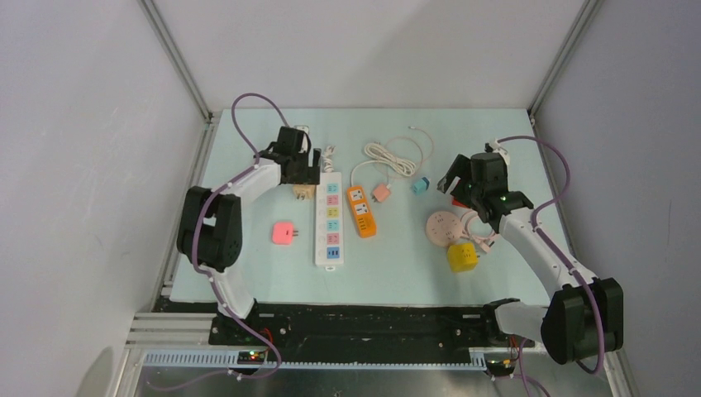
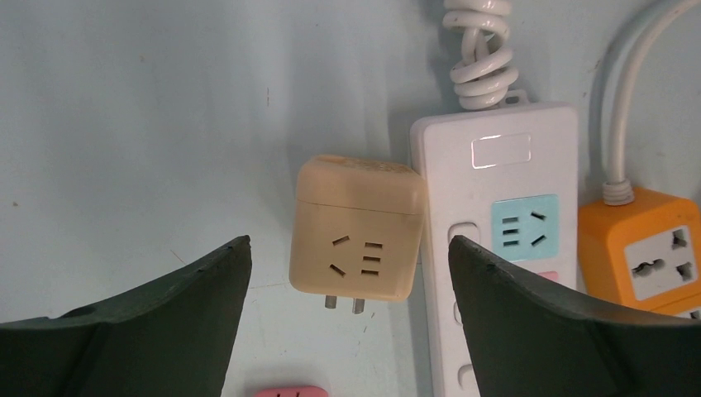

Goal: Insert the plug

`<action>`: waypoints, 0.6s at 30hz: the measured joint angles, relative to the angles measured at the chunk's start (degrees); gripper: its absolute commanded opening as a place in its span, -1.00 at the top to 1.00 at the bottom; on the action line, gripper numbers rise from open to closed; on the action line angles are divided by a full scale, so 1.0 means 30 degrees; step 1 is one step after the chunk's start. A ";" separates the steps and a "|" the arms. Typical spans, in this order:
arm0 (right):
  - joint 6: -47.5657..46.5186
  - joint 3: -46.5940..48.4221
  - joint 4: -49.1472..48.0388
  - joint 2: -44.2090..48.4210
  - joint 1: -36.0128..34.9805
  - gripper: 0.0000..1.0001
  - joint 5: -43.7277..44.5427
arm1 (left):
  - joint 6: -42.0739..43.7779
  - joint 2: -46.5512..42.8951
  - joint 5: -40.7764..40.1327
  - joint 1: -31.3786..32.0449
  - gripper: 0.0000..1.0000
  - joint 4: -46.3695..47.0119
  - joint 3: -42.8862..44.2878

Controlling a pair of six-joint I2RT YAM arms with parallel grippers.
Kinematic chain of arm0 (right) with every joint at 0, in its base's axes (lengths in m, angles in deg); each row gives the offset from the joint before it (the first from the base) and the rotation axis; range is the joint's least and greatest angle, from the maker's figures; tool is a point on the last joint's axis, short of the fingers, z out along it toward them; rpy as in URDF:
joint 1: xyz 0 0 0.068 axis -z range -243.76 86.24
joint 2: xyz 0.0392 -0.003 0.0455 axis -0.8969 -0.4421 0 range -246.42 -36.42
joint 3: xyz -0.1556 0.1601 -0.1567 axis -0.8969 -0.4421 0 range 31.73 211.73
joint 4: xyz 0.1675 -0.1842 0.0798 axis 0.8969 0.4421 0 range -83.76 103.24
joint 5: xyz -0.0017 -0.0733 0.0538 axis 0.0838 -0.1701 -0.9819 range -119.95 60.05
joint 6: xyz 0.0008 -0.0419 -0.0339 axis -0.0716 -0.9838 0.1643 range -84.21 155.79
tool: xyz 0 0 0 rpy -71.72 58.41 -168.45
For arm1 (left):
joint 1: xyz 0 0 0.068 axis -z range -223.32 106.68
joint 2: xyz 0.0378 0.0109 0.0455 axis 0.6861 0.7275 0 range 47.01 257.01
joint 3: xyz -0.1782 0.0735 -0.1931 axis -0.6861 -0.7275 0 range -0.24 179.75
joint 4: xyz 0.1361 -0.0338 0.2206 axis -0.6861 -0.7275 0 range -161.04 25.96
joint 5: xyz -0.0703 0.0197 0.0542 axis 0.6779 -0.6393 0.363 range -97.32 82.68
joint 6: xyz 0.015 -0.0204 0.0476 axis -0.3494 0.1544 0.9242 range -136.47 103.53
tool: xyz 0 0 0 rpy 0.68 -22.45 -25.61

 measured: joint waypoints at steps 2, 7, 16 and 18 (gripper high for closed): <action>0.0058 0.0000 0.0117 -0.0073 -0.0007 -0.73 0.0066 | -0.0022 0.0182 -0.0007 0.0000 -0.70 -0.0131 0.0007; 0.0204 0.0000 0.0270 -0.0211 -0.0007 -0.72 0.0270 | -0.0036 0.0437 -0.0168 0.0000 -0.58 -0.0481 0.0007; 0.0364 0.0000 0.0670 -0.0678 -0.0007 -0.70 0.0488 | -0.0073 0.0845 -0.0146 -0.0051 -0.56 -0.0583 0.0036; 0.0379 0.0000 0.0692 -0.0678 -0.0007 -0.70 0.0495 | -0.0197 0.1188 -0.0138 -0.0051 -0.51 -0.0590 0.0095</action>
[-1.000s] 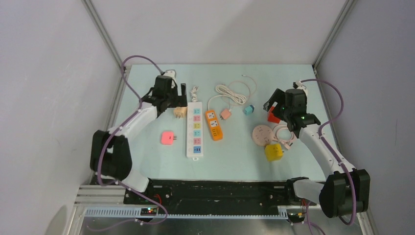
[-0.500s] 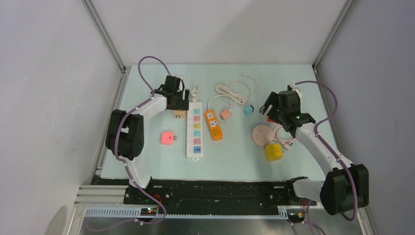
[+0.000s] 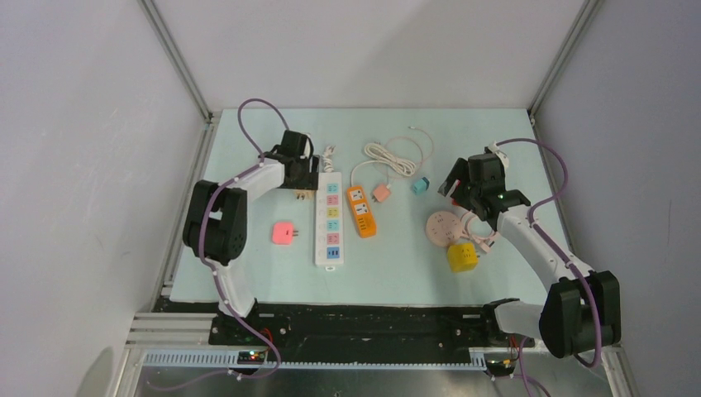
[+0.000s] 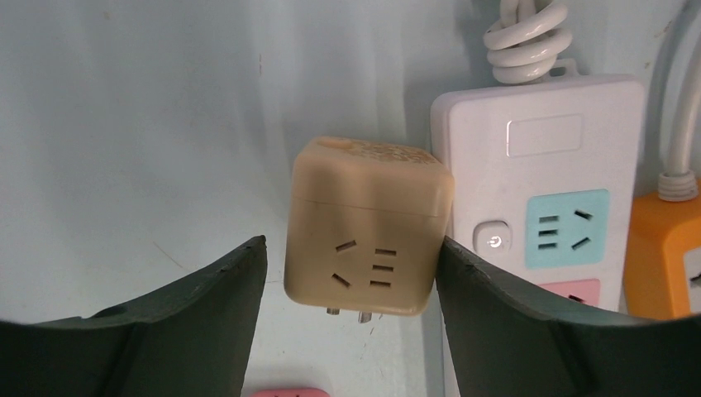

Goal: Insert the plug

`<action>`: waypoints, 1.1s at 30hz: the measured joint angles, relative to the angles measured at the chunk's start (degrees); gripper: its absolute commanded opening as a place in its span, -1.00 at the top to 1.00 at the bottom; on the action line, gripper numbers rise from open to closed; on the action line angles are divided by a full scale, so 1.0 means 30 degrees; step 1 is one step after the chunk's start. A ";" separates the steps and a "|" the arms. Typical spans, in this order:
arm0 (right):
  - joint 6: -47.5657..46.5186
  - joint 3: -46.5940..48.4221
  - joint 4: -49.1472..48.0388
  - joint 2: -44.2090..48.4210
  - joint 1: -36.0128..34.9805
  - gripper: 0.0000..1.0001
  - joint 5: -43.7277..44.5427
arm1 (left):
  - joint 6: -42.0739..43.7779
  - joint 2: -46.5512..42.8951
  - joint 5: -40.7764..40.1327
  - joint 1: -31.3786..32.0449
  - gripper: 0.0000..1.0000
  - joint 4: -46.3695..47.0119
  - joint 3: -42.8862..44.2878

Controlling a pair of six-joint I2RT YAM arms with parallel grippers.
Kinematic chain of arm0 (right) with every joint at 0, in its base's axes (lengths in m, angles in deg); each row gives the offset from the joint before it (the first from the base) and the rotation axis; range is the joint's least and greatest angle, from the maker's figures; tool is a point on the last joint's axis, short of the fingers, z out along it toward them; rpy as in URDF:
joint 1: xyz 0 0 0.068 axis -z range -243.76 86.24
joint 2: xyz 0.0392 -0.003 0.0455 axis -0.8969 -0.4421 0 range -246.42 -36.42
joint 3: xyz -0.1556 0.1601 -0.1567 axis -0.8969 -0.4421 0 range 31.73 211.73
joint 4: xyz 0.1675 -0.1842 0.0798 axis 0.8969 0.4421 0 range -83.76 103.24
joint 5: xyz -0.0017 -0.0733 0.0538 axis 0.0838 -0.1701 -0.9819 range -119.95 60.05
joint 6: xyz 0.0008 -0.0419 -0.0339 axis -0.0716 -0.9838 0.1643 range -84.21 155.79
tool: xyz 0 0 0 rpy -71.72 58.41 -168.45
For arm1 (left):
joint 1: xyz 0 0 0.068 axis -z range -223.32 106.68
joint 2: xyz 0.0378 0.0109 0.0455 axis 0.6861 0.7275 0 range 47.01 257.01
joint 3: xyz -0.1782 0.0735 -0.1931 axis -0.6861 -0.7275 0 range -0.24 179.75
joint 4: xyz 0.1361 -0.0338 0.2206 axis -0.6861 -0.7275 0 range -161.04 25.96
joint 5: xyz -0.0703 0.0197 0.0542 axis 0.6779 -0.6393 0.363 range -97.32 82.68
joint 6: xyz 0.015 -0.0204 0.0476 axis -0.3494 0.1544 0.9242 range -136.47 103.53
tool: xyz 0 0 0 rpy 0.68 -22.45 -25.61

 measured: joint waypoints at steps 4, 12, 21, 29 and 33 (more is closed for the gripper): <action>0.0022 0.0000 0.0007 0.0000 0.0000 -0.70 -0.0007 | -0.0138 0.0641 0.0131 -0.0015 -0.22 -0.0015 0.0146; 0.0015 0.0000 0.0124 0.0015 -0.0051 -0.70 -0.0124 | -0.0138 0.0736 0.0408 -0.0058 0.66 -0.0087 0.0270; -0.0597 0.0714 0.0036 0.0109 -0.0452 -0.76 -0.3031 | 0.0058 -0.1217 0.2244 -0.0073 1.00 -0.0532 0.0291; -0.1282 0.4473 -0.0233 -0.1071 -0.2397 -0.82 -0.6972 | 0.1625 -0.7198 0.4750 0.1180 1.00 -0.0372 0.0284; -0.1428 0.5821 -0.0699 -0.1676 -0.3767 -0.82 -0.7941 | 0.3096 -0.9151 0.5996 0.2929 1.00 -0.0124 0.0051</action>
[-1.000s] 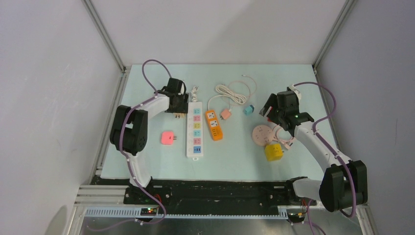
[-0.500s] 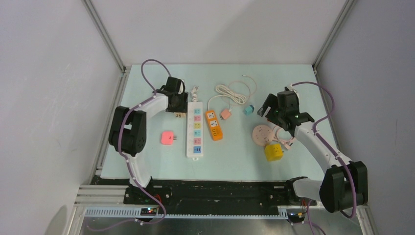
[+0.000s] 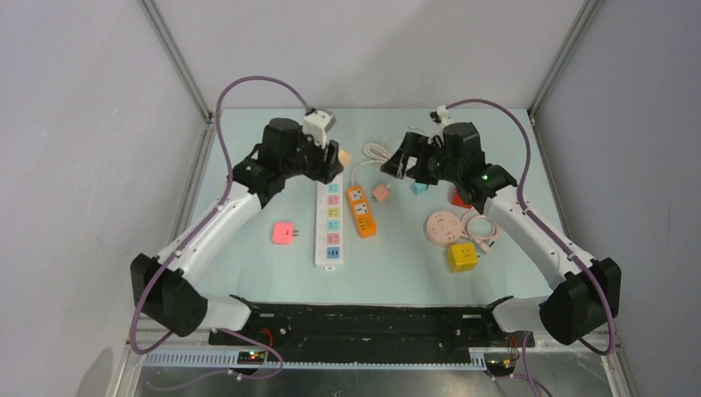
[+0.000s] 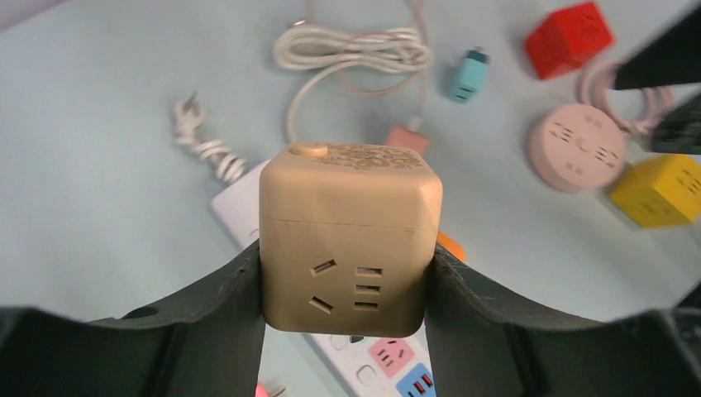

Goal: Insert the plug

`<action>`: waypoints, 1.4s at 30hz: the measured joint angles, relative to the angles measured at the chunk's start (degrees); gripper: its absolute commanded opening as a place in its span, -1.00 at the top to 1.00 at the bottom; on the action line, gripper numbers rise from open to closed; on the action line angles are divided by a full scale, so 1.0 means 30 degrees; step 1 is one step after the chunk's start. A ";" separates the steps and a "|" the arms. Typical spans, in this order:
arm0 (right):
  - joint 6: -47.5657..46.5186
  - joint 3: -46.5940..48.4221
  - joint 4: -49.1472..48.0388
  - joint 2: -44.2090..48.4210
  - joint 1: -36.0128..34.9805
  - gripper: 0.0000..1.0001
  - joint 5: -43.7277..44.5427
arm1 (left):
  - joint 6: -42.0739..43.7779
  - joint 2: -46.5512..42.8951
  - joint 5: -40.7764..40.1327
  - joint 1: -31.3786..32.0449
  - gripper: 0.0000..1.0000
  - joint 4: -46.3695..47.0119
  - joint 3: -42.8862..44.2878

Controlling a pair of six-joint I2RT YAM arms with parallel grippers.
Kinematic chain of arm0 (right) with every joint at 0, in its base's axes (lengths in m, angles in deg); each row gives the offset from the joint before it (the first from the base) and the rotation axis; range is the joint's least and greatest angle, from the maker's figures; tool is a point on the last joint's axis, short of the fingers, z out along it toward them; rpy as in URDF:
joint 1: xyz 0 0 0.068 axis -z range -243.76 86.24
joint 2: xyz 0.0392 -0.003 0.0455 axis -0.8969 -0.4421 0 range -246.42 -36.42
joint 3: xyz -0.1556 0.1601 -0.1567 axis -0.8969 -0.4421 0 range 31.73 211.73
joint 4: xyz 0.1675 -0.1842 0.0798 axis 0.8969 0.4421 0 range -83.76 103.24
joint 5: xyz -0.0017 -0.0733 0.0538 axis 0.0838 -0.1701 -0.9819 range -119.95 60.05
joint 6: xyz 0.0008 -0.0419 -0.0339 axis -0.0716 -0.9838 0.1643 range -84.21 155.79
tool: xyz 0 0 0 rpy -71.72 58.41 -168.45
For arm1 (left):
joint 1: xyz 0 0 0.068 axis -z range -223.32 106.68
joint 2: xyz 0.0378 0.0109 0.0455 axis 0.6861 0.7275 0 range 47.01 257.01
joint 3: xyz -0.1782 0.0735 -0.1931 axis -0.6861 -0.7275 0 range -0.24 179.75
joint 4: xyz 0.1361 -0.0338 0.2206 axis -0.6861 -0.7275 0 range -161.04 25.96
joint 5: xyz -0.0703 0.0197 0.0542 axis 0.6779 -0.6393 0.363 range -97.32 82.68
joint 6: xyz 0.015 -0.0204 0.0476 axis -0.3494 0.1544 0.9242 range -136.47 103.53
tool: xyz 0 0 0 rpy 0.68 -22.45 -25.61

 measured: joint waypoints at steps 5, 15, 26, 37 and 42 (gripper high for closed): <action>0.0663 0.0641 -0.1202 -0.0015 -0.0838 -0.98 -0.1654 | 0.2608 -0.1384 0.0510 0.2346 1.00 0.0204 -0.0794; 0.1603 0.0743 -0.2914 -0.0197 -0.1756 -0.99 -0.4080 | 0.6441 -0.3053 0.1224 0.3599 1.00 0.0809 -0.2375; 0.1173 0.2455 -0.2157 -0.1931 -0.3330 -0.74 -0.5297 | 0.8429 -0.4189 0.2091 0.4342 0.98 0.1421 -0.2630; 0.1151 0.3220 -0.1188 -0.2586 -0.4240 -0.20 -0.5013 | 0.8918 -0.4619 0.1727 0.5129 0.88 0.1501 -0.2994; 0.0867 0.3257 -0.0969 -0.2798 -0.4364 0.19 -0.4998 | 0.8896 -0.4758 0.1494 0.5166 0.66 0.1719 -0.3468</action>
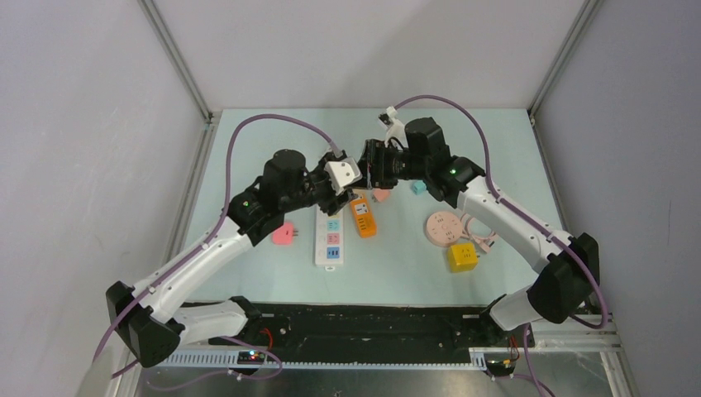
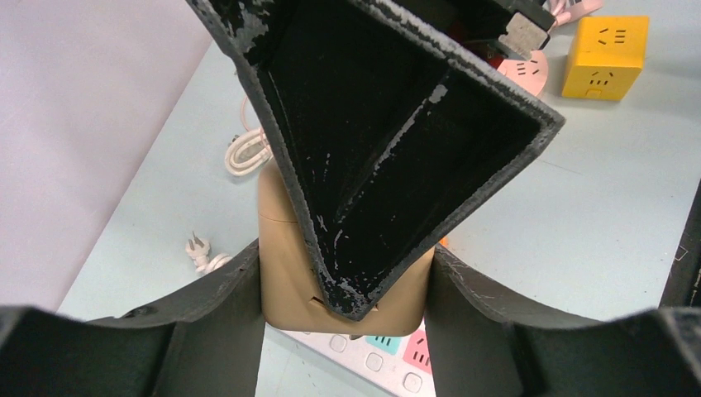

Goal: Insert the plug

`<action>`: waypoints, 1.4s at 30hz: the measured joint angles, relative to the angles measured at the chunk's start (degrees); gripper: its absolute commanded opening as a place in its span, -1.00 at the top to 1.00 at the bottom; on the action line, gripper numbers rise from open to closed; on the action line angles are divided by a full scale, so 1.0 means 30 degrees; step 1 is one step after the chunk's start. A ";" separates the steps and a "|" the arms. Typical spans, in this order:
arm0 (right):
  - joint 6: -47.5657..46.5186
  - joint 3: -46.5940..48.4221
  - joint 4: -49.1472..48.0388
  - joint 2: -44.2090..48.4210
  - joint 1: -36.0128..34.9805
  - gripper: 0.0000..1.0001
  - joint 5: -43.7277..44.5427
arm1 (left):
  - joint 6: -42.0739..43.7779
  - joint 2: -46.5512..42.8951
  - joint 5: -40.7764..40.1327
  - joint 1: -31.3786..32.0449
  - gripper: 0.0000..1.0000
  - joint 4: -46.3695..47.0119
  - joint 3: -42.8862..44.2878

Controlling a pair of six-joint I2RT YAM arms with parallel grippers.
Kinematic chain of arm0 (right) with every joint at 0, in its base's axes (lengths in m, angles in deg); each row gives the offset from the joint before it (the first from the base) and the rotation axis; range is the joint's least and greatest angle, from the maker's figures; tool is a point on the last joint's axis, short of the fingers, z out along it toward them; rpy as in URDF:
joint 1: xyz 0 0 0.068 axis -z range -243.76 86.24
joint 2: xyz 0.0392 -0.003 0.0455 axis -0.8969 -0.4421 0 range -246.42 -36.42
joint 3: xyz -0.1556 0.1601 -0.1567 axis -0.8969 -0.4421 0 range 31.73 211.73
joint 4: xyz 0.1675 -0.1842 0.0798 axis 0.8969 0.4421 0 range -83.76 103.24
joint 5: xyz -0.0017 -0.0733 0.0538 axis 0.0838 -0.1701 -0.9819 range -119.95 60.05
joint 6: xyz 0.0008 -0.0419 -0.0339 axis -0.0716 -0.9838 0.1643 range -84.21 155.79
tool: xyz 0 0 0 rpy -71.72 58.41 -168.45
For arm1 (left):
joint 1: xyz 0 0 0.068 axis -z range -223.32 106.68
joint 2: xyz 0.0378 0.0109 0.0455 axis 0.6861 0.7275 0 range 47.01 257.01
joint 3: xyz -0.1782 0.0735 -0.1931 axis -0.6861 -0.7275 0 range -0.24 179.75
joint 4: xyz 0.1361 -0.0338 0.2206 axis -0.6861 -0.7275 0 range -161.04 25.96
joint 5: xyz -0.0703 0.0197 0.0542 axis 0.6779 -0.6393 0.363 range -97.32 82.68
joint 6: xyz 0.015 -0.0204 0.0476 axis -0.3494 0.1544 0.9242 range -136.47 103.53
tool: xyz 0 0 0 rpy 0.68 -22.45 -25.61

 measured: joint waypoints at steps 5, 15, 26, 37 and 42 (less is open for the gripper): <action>-0.0189 0.0044 0.0109 0.0000 -0.0051 0.70 0.0138 | -0.0219 -0.0117 -0.0321 0.0036 -0.77 0.0233 -0.0211; -0.0933 0.0226 0.1078 0.0131 0.0415 0.91 0.1588 | -0.1639 -0.0619 -0.3067 0.0189 -0.99 0.0699 -0.0226; -0.4670 0.0736 0.4430 0.0729 0.2776 0.88 0.3483 | -0.3905 -0.1508 -0.6113 0.0000 -0.99 0.1668 -0.0306; -0.7949 0.2004 0.6856 0.0627 0.2973 0.93 0.7883 | -0.7242 -0.2171 -1.1460 -0.0342 -0.99 0.3679 -0.1545; -1.0018 0.2004 0.7526 0.0335 0.2696 1.00 0.8495 | -0.8561 -0.2178 -1.2764 -0.0495 -0.99 0.3993 -0.1545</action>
